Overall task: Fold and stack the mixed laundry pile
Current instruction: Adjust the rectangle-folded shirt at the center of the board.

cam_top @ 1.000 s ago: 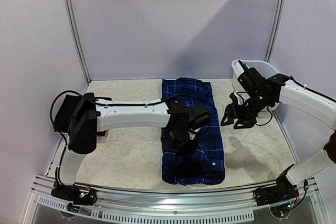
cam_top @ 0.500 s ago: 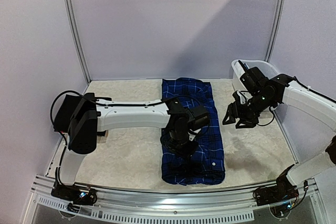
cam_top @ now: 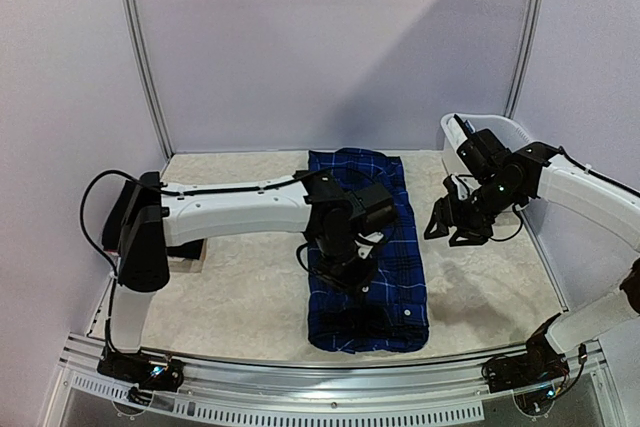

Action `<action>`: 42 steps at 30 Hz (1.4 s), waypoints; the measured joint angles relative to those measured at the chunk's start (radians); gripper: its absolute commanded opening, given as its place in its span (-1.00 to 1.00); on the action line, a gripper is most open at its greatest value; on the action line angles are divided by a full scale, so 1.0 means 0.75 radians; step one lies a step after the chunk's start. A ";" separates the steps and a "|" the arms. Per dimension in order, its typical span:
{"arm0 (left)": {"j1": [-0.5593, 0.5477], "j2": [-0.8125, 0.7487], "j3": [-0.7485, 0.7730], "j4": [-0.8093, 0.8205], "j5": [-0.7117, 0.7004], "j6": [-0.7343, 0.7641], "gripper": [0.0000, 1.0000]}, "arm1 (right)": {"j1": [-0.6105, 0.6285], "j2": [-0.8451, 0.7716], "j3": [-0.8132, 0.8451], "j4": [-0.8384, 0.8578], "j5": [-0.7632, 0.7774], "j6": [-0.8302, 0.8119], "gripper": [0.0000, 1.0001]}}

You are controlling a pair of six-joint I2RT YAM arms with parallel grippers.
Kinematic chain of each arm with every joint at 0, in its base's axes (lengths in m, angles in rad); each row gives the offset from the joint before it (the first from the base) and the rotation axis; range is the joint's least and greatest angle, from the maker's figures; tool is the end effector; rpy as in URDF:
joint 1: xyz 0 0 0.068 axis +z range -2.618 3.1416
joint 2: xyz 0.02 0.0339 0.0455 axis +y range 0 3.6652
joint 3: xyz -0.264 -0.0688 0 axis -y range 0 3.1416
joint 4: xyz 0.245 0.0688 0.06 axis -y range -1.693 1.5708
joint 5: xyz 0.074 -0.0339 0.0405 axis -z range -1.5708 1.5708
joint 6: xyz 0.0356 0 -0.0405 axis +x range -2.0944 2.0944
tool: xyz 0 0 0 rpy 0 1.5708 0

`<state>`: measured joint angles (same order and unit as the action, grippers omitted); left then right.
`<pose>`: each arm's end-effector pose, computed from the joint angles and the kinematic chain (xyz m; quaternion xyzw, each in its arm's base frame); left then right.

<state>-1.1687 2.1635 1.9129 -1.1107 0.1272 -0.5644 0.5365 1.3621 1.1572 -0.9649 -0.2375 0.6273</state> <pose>0.1690 -0.4089 0.2229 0.3017 0.9456 -0.1204 0.0194 0.2190 0.1400 0.2807 0.0206 0.9731 0.2057 0.1014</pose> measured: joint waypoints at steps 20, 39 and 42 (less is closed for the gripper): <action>-0.002 -0.061 -0.203 0.002 0.115 0.052 -0.62 | 0.000 0.004 -0.081 0.073 -0.110 -0.006 0.34; 0.000 -0.288 -0.500 0.289 0.164 -0.042 -0.14 | 0.037 -0.076 -0.484 0.328 -0.304 0.150 0.52; 0.000 -0.252 -0.497 0.323 0.159 -0.041 -0.24 | 0.038 -0.103 -0.544 0.377 -0.325 0.191 0.55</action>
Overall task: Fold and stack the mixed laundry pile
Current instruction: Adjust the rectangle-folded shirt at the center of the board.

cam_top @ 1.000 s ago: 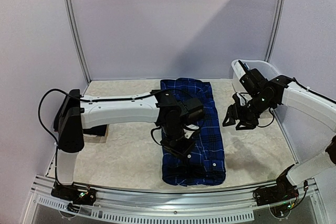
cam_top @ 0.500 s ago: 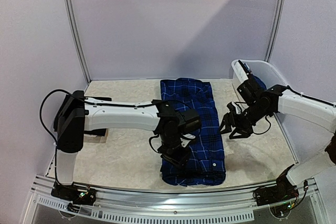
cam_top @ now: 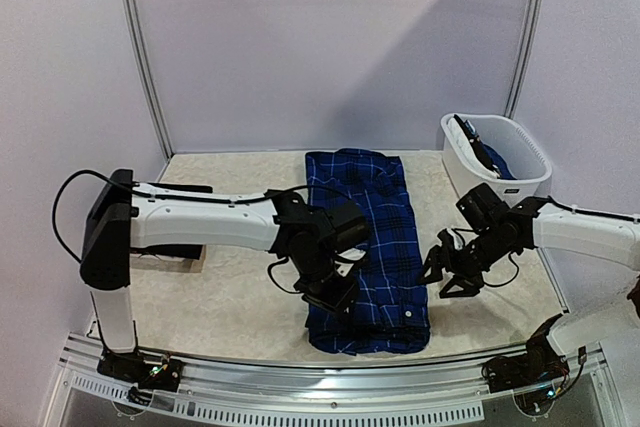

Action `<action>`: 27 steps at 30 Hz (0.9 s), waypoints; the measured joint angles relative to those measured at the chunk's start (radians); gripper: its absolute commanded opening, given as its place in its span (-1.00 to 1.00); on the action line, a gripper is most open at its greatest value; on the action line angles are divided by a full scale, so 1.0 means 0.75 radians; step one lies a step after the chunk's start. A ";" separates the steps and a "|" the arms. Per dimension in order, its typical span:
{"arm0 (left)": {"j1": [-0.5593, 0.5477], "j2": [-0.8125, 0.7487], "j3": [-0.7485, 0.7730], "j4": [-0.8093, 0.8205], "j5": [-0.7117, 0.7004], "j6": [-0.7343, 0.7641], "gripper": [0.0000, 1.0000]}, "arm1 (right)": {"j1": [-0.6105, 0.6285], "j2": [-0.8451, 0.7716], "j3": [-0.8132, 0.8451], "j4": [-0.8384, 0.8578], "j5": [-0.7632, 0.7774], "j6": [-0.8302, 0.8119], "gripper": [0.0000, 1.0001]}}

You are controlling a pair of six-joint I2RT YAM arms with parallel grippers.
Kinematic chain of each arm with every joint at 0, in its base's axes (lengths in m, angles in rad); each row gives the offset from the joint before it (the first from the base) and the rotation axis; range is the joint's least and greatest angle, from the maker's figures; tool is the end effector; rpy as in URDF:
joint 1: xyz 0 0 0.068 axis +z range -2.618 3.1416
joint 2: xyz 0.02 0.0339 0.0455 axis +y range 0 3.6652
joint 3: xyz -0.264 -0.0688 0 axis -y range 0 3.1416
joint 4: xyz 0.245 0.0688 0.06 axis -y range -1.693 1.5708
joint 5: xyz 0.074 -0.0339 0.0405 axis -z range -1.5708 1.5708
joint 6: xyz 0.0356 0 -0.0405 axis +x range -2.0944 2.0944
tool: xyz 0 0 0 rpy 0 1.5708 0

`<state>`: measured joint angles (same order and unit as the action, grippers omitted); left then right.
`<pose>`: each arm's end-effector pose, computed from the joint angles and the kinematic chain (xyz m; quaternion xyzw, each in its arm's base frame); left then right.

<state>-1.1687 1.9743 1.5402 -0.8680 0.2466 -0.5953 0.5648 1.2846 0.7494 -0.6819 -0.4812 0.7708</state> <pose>0.1485 -0.3715 0.2031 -0.2939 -0.9387 0.1801 0.0096 0.1799 0.1335 0.1944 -0.0566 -0.9553 -0.2900 0.0111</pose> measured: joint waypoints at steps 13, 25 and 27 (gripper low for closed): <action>-0.001 0.164 0.030 0.132 0.045 -0.006 -0.24 | 0.012 -0.002 -0.233 0.235 -0.082 0.121 0.49; -0.044 0.079 0.119 -0.090 -0.227 0.193 0.21 | 0.026 0.020 -0.258 0.282 -0.090 0.157 0.51; -0.078 0.035 0.148 -0.113 -0.314 0.271 0.21 | 0.027 0.020 -0.248 0.252 -0.069 0.150 0.53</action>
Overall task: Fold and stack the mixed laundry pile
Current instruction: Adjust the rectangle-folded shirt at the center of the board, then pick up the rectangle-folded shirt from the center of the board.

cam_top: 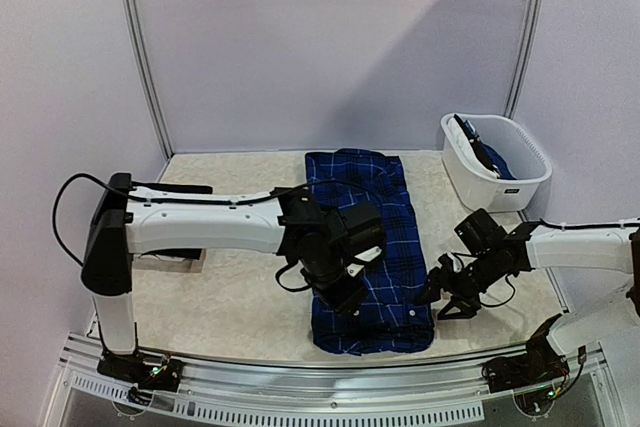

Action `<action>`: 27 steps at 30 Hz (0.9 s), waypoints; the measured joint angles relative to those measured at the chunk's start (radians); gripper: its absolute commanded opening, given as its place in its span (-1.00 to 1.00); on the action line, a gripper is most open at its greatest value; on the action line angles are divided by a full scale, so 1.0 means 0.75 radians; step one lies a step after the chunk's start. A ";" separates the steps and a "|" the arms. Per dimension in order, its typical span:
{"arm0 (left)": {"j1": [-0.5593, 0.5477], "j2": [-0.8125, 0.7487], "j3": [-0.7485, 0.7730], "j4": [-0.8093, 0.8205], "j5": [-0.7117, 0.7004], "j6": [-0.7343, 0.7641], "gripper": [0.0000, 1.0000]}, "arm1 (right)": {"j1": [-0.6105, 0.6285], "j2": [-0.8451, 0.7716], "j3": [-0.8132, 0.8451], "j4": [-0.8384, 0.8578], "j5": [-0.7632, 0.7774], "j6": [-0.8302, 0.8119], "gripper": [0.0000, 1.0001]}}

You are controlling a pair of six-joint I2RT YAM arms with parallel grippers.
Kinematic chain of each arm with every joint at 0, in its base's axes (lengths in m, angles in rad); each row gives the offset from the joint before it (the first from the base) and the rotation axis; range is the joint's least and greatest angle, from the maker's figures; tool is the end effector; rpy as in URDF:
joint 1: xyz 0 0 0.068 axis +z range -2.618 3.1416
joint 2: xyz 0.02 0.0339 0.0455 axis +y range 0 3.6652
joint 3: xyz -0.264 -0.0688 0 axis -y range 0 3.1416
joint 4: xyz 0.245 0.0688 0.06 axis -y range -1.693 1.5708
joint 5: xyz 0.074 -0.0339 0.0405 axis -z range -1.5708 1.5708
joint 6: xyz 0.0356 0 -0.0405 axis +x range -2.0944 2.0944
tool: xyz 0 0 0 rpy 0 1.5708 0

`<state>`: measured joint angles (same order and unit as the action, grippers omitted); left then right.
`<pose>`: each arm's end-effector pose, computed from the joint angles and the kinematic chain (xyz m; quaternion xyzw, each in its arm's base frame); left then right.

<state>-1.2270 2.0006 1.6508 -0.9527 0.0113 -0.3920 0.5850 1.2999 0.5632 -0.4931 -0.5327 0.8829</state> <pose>0.1377 -0.3859 0.2202 0.4025 0.9056 -0.1007 0.0882 0.1619 0.1289 0.1491 -0.0969 -0.9468 -0.3023 0.0522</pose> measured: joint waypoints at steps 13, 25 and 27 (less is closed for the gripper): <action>-0.283 0.092 0.177 -0.003 -0.325 0.396 0.67 | -0.006 -0.115 0.302 -0.356 0.337 -0.070 0.75; -0.315 0.231 0.186 0.096 -0.524 0.525 0.74 | -0.049 -0.247 0.322 -0.550 0.437 -0.082 0.81; -0.316 0.233 0.186 0.129 -0.548 0.553 0.74 | -0.049 -0.259 0.321 -0.569 0.444 -0.082 0.81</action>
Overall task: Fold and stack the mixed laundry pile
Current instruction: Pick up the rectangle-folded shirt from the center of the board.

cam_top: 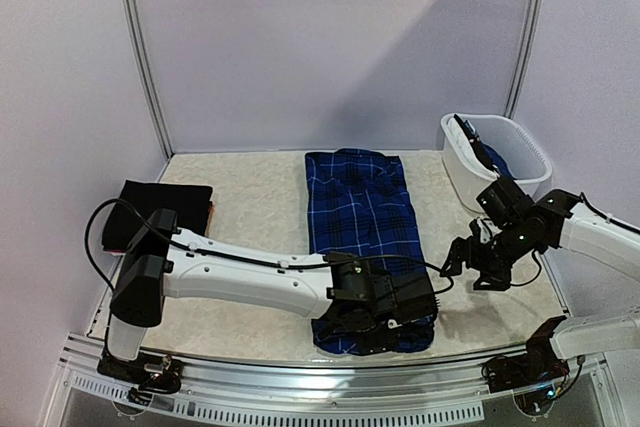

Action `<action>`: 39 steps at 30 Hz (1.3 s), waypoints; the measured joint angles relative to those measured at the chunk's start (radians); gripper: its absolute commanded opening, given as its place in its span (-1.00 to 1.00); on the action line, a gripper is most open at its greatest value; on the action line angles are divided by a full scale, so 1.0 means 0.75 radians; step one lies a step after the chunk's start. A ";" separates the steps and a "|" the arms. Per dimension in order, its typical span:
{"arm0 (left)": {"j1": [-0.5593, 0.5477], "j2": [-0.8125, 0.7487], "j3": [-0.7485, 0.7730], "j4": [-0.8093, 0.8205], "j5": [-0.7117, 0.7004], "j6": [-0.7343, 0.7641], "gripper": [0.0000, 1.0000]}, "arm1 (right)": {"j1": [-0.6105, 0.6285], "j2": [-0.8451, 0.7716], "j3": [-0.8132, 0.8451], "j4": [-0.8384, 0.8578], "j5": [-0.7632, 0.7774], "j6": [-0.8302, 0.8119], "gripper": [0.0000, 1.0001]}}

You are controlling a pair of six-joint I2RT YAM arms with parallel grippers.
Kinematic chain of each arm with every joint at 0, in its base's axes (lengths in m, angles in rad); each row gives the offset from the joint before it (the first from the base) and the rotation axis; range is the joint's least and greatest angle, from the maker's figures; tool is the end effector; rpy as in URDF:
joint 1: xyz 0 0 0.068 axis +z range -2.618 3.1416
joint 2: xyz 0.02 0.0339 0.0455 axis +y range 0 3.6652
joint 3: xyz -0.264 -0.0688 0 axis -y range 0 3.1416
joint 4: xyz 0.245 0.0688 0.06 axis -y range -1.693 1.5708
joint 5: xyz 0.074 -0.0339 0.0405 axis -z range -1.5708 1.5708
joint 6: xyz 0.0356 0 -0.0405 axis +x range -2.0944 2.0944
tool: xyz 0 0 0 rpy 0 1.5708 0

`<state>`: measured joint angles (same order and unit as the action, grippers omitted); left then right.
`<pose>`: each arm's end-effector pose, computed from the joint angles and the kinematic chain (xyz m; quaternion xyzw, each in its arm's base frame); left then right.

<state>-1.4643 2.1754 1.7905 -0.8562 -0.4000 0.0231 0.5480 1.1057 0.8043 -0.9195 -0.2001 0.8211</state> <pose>0.0621 -0.4502 0.1933 0.6305 0.7336 0.0411 0.2502 0.1591 0.1054 0.2317 0.1162 0.9731 0.1857 0.0720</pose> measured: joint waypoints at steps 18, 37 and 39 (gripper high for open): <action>-0.011 0.036 -0.108 0.113 -0.008 0.129 0.99 | -0.026 -0.031 -0.001 -0.067 0.004 -0.025 0.87; -0.026 0.041 -0.168 0.223 -0.015 0.168 0.99 | -0.028 0.045 0.008 -0.048 -0.029 -0.066 0.91; -0.026 0.041 -0.174 0.238 -0.038 0.169 0.99 | -0.028 0.049 0.009 -0.044 -0.030 -0.070 0.90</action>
<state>-1.4841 2.2059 1.6600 -0.6777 -0.4282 0.1501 0.5270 1.1427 0.8108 -0.9524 -0.2226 0.7689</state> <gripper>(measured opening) 0.995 0.953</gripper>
